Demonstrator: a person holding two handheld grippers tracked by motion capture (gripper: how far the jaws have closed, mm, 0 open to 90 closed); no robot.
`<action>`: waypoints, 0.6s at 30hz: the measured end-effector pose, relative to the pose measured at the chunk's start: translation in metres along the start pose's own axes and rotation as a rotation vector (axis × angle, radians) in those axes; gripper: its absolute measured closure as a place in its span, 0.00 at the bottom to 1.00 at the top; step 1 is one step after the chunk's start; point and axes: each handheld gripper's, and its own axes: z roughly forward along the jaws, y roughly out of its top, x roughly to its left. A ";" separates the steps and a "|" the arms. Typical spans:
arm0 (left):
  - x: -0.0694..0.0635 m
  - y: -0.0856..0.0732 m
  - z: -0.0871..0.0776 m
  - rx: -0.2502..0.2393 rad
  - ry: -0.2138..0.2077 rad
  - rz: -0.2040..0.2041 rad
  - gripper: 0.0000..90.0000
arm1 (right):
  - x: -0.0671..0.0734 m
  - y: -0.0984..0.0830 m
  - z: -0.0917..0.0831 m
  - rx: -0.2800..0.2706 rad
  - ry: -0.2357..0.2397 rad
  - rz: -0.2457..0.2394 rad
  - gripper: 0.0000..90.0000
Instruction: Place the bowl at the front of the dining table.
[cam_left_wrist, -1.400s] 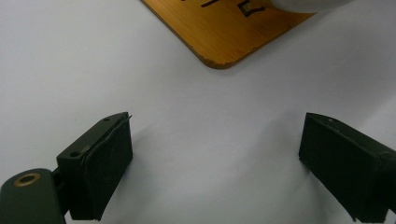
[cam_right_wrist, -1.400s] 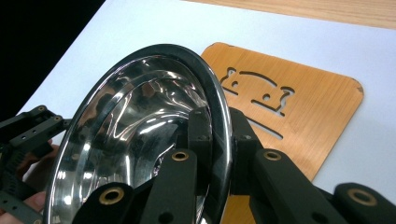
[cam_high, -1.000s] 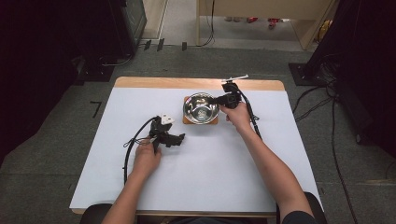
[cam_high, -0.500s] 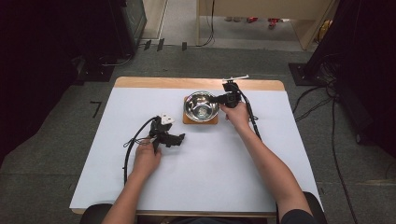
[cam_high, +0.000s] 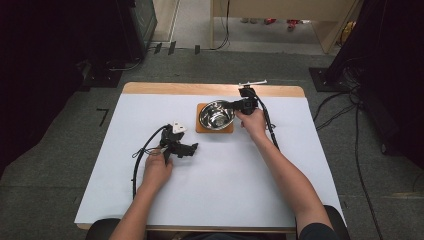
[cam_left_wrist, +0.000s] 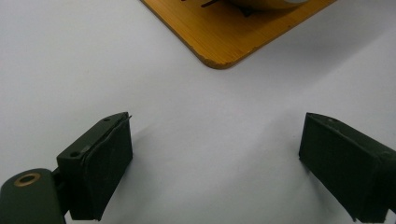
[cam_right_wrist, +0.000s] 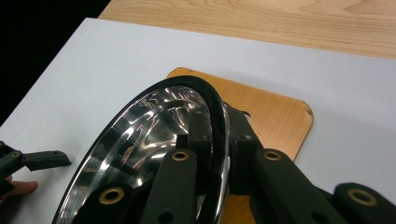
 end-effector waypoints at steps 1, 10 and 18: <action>0.000 0.000 0.000 0.000 0.000 0.000 0.11 | 0.000 0.000 0.000 0.000 0.000 0.000 0.93; 0.000 0.000 0.000 0.000 0.000 0.000 0.11 | -0.001 -0.003 0.006 -0.001 0.004 0.011 0.93; 0.000 0.000 0.000 -0.001 0.000 -0.001 0.11 | -0.008 -0.006 0.009 0.005 0.010 0.036 0.93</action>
